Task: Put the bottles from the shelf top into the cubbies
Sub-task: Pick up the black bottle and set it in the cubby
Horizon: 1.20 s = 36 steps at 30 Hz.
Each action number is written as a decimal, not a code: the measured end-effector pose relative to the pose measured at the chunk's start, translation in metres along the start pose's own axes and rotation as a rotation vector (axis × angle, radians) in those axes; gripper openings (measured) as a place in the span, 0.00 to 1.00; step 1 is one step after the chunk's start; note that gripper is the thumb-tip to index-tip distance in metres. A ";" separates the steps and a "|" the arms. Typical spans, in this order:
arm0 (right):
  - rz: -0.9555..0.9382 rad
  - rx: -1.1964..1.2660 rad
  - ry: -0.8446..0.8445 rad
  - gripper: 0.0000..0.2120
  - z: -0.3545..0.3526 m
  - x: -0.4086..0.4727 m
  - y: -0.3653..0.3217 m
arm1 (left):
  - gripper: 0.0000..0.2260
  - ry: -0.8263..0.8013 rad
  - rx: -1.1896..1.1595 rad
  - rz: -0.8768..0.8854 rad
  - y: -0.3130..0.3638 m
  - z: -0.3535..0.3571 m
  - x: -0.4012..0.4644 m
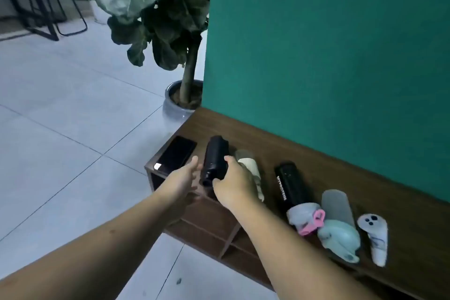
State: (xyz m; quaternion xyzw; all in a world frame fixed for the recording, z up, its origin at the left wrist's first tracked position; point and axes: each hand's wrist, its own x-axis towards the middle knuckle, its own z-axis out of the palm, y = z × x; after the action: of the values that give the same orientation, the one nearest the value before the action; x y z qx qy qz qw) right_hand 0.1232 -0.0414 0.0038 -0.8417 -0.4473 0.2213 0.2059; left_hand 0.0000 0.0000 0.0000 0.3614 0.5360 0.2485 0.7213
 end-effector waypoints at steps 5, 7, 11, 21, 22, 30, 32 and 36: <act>-0.047 -0.171 0.088 0.38 0.065 0.031 0.014 | 0.23 -0.055 0.051 0.021 -0.032 -0.008 0.065; -0.075 -0.203 0.153 0.41 0.085 0.034 0.022 | 0.23 -0.109 -0.005 0.011 -0.041 -0.009 0.081; -0.170 -0.228 0.325 0.43 0.109 0.037 0.033 | 0.32 -0.141 -0.109 0.054 -0.053 -0.020 0.101; -0.399 -0.158 0.610 0.42 0.104 -0.025 0.028 | 0.17 -0.181 -0.271 0.415 -0.104 -0.058 0.046; -0.413 -0.136 0.617 0.42 0.100 -0.042 0.028 | 0.14 -0.157 -0.245 0.482 -0.113 -0.062 0.035; -0.318 -0.100 0.337 0.39 0.115 -0.141 0.048 | 0.48 0.054 0.404 0.835 -0.214 -0.094 0.005; -0.257 -0.094 0.245 0.38 0.141 -0.135 0.055 | 0.53 0.117 0.476 0.784 -0.238 -0.096 0.025; -0.191 -0.042 0.164 0.42 0.178 -0.108 0.075 | 0.30 0.160 0.504 0.720 -0.261 -0.099 0.066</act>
State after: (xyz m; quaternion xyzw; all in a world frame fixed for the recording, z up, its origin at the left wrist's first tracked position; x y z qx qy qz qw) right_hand 0.0196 -0.1443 -0.1617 -0.8146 -0.5118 0.1219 0.2442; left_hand -0.0818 -0.0867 -0.2608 0.6691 0.4739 0.3728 0.4346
